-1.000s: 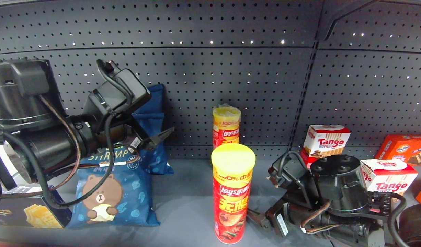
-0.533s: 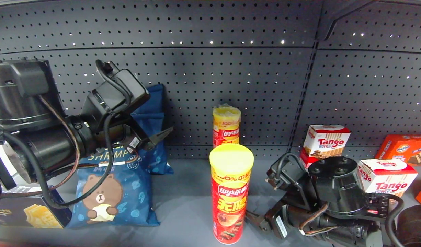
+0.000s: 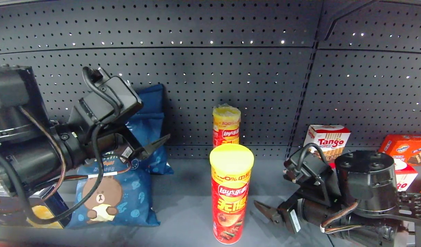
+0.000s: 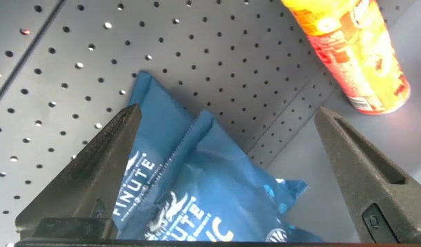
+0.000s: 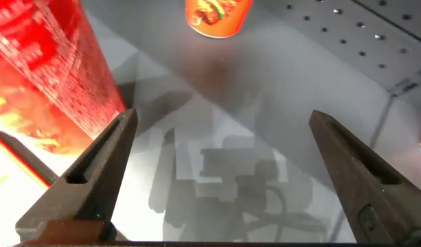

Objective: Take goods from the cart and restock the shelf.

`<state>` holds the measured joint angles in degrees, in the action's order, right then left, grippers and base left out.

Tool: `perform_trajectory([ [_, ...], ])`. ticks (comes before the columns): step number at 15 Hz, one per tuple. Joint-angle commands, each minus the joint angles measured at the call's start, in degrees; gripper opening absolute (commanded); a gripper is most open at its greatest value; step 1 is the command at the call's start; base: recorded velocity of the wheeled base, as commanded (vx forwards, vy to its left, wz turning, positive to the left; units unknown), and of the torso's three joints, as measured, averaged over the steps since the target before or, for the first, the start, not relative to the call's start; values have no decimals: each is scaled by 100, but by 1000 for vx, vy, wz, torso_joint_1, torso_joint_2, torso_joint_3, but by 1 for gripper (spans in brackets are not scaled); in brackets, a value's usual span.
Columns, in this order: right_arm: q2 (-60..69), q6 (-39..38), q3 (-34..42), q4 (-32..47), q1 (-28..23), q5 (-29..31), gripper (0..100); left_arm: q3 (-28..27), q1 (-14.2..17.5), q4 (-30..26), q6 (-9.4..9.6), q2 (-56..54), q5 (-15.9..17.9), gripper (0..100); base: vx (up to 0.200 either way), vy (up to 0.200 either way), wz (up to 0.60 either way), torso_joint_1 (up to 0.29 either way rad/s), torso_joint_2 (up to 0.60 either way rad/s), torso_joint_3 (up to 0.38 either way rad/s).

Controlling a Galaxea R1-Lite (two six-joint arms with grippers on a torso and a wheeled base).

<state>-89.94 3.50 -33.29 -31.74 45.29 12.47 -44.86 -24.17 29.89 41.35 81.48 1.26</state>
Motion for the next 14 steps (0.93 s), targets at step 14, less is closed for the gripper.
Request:
perform_trajectory([
  [14,319,2,253,2,-284,-52,100,1243,-1494,-10,198,-115,-29,100,0,0,0,0,0,0],
])
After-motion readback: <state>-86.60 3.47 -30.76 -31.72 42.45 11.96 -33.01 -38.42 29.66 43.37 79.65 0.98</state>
